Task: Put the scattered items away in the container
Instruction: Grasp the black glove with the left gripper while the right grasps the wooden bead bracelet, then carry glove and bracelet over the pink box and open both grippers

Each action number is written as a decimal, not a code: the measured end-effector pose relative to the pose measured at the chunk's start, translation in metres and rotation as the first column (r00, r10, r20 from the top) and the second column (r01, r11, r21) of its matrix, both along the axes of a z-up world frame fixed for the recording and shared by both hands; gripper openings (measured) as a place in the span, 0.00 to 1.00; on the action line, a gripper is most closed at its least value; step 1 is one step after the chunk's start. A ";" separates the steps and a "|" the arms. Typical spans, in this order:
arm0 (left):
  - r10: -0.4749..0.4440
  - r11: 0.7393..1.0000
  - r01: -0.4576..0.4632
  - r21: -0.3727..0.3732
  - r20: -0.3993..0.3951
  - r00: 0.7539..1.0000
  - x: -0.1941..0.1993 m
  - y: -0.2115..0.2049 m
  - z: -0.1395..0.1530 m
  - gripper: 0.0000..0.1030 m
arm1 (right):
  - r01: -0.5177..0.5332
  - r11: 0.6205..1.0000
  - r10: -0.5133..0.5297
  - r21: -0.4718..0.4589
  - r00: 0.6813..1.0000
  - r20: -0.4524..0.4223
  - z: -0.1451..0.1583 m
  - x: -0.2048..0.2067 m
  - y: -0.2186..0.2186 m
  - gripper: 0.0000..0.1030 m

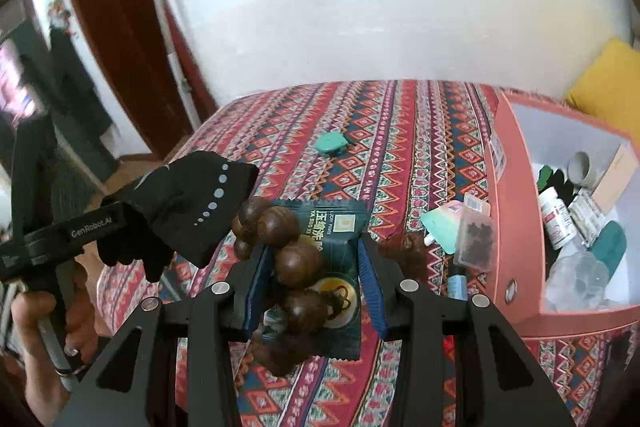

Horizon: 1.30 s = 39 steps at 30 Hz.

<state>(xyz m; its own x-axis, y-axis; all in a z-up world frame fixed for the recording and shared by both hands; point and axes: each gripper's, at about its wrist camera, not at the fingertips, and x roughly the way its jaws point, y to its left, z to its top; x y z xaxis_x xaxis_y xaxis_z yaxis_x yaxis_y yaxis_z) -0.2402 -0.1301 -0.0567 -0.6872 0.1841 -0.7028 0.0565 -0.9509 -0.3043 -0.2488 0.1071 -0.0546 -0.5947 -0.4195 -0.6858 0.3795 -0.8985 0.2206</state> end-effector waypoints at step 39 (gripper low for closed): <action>-0.152 0.988 0.152 0.013 -0.021 0.988 0.051 0.059 0.018 0.11 | 0.126 0.992 -0.126 -0.003 0.992 -0.010 -0.013 0.086 0.090 0.21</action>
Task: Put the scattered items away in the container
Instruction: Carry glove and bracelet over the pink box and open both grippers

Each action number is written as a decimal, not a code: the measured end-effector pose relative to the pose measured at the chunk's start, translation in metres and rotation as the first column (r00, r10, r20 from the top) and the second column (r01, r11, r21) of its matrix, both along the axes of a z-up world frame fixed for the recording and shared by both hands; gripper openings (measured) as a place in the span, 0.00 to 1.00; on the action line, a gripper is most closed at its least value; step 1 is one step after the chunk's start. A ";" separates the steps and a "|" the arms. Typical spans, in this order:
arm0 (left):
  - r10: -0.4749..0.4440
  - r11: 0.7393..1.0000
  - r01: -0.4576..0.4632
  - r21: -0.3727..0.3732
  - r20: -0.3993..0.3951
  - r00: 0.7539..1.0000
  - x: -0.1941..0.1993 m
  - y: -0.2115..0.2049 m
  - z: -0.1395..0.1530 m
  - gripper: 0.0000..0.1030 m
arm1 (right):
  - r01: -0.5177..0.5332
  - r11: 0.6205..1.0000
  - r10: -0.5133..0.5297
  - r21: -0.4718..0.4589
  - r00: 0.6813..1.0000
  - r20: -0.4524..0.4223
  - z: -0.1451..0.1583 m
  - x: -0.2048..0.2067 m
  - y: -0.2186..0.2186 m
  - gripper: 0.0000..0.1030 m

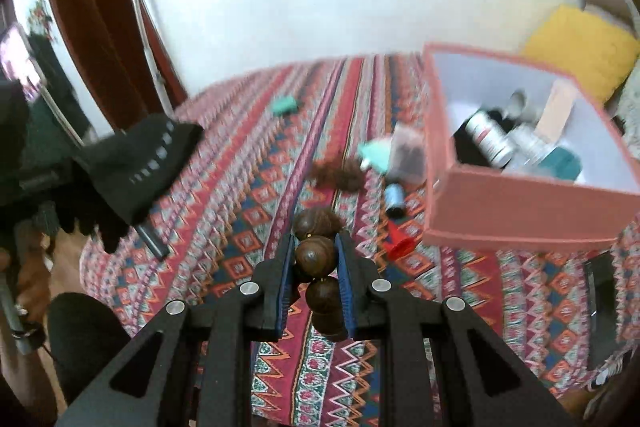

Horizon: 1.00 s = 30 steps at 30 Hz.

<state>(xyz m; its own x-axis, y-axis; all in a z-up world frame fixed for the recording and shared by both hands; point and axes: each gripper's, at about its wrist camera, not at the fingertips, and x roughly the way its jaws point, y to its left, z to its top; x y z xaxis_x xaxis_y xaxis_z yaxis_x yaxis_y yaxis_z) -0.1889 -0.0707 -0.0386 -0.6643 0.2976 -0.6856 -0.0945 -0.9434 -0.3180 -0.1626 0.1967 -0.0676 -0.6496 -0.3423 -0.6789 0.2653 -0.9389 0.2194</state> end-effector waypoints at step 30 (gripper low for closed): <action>-0.462 0.881 0.451 -0.142 -0.056 0.885 -0.174 0.334 0.076 0.85 | 0.361 0.932 -0.336 0.021 0.886 -0.320 0.128 -0.085 0.231 0.23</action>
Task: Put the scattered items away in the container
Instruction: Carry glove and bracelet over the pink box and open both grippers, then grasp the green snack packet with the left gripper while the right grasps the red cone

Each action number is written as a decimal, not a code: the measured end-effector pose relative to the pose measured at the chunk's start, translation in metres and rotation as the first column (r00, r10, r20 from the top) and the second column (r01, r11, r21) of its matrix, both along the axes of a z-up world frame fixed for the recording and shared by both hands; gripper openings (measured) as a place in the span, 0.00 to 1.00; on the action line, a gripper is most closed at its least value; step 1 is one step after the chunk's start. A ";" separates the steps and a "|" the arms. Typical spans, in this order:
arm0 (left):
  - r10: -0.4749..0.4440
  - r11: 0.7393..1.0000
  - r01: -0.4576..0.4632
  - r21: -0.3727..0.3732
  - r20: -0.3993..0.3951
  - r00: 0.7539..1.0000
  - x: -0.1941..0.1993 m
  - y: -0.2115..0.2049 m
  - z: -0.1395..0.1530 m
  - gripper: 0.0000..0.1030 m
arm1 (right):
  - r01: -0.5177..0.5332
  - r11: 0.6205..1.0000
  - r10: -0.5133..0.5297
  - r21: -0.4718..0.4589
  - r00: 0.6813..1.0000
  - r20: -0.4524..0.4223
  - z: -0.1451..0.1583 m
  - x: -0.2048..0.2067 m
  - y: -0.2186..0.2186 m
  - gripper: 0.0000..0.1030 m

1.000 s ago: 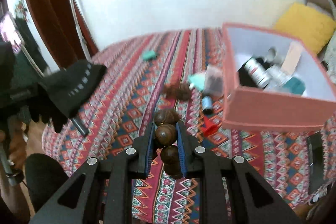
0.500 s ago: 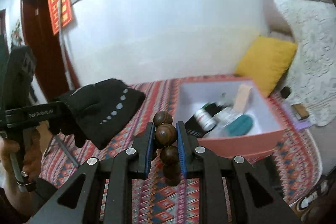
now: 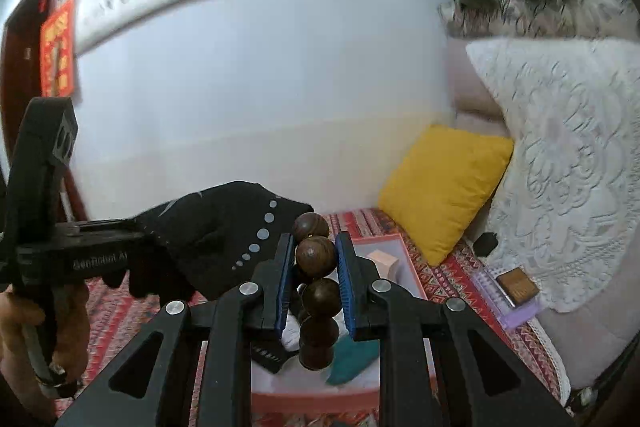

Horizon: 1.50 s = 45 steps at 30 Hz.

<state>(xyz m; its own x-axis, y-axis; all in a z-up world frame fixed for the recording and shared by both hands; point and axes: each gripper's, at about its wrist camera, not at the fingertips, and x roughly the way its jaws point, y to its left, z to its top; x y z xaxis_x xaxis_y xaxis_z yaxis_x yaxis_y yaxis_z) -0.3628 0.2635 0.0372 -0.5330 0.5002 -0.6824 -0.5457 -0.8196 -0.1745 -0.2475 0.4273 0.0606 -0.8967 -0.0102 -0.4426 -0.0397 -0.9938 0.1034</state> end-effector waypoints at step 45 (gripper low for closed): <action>0.553 0.832 -0.512 -0.216 0.240 0.798 0.087 -0.212 -0.254 0.39 | -0.330 0.942 0.320 -0.061 0.828 0.461 -0.199 0.043 -0.194 0.81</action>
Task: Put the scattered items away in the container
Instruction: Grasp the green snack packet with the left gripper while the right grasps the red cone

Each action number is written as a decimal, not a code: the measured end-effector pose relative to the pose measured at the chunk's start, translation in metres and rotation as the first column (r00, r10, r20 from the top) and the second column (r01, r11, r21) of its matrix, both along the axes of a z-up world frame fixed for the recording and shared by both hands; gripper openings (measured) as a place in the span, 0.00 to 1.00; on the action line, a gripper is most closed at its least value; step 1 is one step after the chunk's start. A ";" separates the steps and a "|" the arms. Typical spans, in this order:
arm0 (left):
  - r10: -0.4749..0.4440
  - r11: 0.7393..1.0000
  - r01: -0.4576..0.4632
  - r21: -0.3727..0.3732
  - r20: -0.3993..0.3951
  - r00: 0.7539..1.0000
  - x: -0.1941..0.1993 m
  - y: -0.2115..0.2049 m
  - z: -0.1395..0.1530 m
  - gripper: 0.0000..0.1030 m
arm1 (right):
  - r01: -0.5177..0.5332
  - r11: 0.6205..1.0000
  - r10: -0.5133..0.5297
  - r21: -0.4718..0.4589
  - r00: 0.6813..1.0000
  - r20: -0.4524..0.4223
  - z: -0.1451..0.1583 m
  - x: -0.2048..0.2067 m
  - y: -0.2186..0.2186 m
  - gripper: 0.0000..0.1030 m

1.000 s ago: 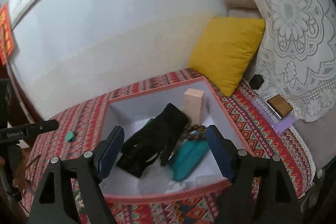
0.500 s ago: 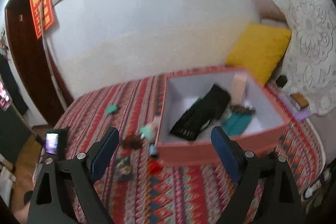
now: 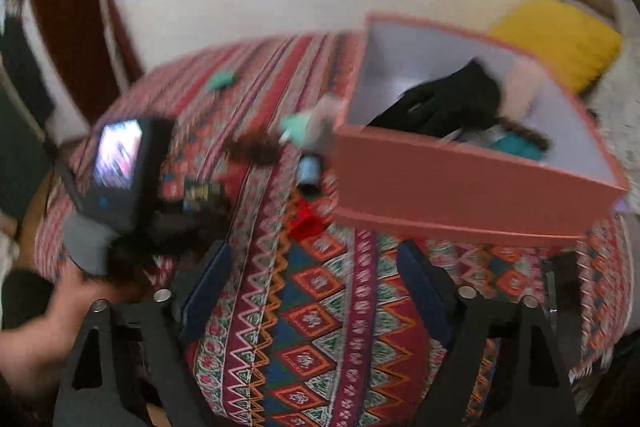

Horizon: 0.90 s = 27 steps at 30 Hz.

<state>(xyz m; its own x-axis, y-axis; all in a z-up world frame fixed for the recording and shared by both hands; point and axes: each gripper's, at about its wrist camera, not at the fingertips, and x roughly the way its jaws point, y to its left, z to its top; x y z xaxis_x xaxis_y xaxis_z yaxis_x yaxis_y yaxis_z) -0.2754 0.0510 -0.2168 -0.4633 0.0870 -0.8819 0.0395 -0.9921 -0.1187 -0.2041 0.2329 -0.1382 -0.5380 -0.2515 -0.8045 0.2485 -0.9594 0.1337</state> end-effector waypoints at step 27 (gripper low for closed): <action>-0.077 0.990 0.083 0.114 -0.055 0.995 0.049 -0.052 0.027 0.39 | 0.093 0.995 -0.089 -0.026 0.987 0.134 -0.071 -0.036 -0.025 0.37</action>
<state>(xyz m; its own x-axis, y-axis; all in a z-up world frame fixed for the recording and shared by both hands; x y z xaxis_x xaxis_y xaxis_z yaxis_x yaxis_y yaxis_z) -0.2262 -0.0010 -0.1897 -0.4943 0.2265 -0.8393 -0.0488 -0.9712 -0.2334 -0.2399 0.2080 -0.2091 -0.4487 -0.2331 -0.8628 0.1384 -0.9719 0.1906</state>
